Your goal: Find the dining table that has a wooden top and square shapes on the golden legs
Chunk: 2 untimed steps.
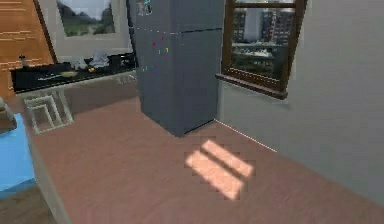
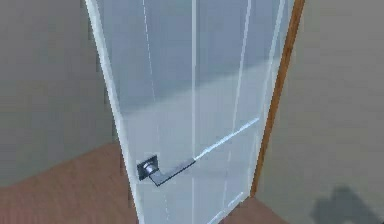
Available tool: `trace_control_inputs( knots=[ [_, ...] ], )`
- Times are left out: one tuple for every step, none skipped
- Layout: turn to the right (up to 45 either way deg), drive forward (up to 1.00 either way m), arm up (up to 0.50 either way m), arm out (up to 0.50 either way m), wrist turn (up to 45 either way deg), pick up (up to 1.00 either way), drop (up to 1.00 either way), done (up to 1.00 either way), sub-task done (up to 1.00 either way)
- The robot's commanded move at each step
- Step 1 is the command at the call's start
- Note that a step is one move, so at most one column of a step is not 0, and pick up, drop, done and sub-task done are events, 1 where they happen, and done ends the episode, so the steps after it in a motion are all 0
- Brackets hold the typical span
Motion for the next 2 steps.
trace_control_inputs(
  knots=[
    [0.0, 0.20, 0.00, 0.00, 0.0, 0.00, 0.00, 0.00, 0.00],
    [18.0, 0.00, 0.00, 0.00, 0.0, 0.00, 0.00, 0.00, 0.00]
  ],
)
